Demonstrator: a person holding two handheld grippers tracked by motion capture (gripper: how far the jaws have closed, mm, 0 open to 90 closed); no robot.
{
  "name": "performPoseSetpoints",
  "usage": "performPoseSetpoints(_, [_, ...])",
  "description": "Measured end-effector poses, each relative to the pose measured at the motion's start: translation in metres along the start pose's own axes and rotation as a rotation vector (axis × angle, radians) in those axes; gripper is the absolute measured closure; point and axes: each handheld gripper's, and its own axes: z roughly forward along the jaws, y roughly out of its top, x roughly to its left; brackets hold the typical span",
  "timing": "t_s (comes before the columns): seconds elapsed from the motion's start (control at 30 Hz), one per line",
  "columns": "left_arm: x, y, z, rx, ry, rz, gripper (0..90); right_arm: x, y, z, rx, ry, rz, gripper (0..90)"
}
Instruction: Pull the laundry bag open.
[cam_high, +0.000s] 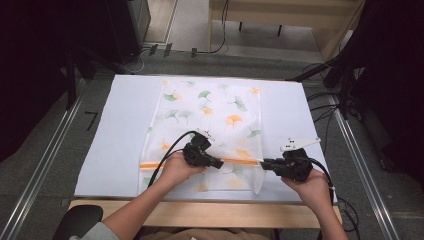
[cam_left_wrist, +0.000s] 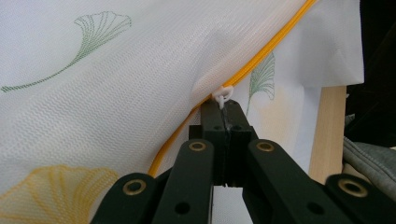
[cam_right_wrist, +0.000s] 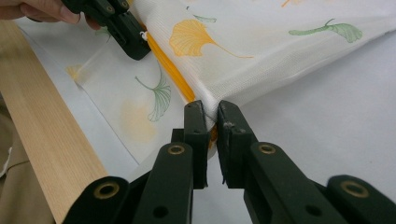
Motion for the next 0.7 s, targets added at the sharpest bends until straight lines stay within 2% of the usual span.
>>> performPoseSetpoints(0.3, [0.007,-0.008,-0.011,0.007,0.019,-0.023,90.0,-0.002,0.001,0.000,0.006,-0.001,0.001,84.9])
performPoseSetpoints(0.5, [0.010,-0.015,-0.017,0.031,0.035,-0.035,90.0,-0.003,0.001,0.001,0.007,0.000,-0.007,84.9])
performPoseSetpoints(0.7, [0.010,-0.018,-0.024,0.026,0.034,-0.048,90.0,-0.004,0.002,0.002,0.006,0.003,-0.005,84.9])
